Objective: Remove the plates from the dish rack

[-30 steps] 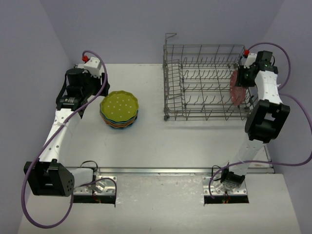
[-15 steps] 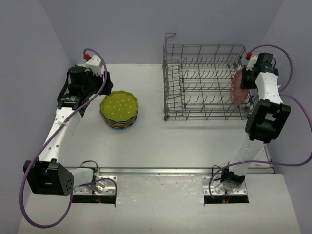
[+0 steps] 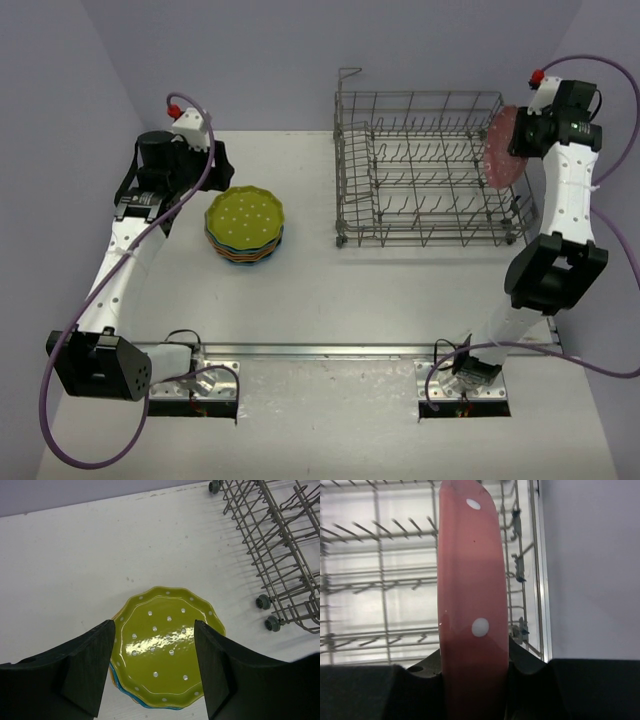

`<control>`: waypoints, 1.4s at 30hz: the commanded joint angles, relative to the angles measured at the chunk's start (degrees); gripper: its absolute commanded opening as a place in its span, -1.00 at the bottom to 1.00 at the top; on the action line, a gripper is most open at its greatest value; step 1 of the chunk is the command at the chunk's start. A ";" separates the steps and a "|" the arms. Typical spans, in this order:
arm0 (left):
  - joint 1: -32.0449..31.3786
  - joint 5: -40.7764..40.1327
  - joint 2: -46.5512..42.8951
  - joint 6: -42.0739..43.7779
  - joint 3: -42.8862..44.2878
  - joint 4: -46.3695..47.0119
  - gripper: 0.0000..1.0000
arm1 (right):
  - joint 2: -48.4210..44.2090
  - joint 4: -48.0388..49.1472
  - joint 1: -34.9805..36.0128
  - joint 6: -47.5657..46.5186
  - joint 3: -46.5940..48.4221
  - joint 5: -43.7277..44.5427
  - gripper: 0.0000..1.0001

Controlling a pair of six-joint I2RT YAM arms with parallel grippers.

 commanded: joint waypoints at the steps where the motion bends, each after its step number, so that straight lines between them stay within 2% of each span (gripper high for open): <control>1: -0.66 5.00 0.10 -2.69 4.00 0.07 0.29 | -8.62 6.10 0.68 4.02 6.14 -8.29 -1.00; 4: -0.66 8.26 0.10 -3.31 4.93 -0.39 0.36 | -10.16 6.07 0.68 7.20 6.45 -11.98 -1.00; 8: -0.58 19.04 -0.16 -4.61 5.61 -0.37 0.67 | -12.08 5.78 0.60 13.85 3.89 -29.28 -1.00; 10: -0.66 23.84 -0.16 -6.82 5.46 -0.21 0.75 | -12.08 5.65 0.64 17.41 1.64 -37.55 -1.00; 12: -0.66 30.33 -0.07 -8.03 5.07 0.07 0.79 | -12.43 8.12 0.95 22.33 -1.84 -49.23 -1.00; 15: -0.66 36.92 -0.07 -9.05 4.97 -0.13 0.80 | -16.66 15.14 4.33 27.88 -13.54 -59.00 -1.00; 17: -0.73 39.59 -0.23 -9.24 5.09 -0.51 0.80 | -20.22 18.27 8.82 27.18 -19.13 -59.40 -1.00; 21: -1.34 40.90 -0.07 -9.45 5.18 -2.09 0.76 | -23.20 19.30 17.43 26.39 -23.86 -59.77 -1.00; 23: -3.04 40.91 0.68 -7.58 5.32 -5.45 0.74 | -23.49 19.60 24.75 26.42 -25.94 -59.81 -1.00; 29: -13.96 36.98 2.21 0.97 4.85 -14.90 0.72 | -22.45 19.87 35.66 24.76 -29.39 -60.16 -1.00; 34: -16.13 32.92 2.56 -0.22 2.88 -13.53 0.70 | -21.51 18.82 37.62 23.81 -27.72 -59.28 -1.00; 42: -16.13 25.62 3.44 -4.32 3.89 -7.11 0.72 | -22.10 13.26 36.37 17.63 -23.71 -45.24 -1.00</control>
